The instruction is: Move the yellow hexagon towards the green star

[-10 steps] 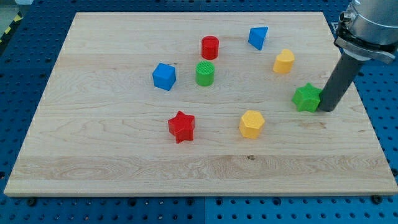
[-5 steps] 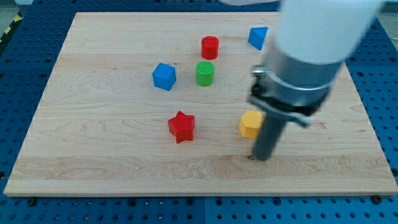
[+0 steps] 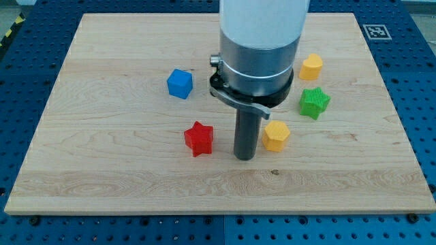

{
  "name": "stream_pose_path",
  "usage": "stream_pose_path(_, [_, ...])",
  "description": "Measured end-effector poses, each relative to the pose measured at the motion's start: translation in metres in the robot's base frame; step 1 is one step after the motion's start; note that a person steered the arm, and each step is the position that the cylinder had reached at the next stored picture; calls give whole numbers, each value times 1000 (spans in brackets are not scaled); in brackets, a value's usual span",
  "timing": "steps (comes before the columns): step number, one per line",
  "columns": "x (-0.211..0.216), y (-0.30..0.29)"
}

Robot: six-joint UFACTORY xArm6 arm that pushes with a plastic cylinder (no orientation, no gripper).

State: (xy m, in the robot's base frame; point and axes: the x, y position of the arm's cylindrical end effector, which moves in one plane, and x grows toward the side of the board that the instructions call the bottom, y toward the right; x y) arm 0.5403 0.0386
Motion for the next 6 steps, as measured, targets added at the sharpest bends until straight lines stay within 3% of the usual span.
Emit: stream_pose_path(6, [-16,36])
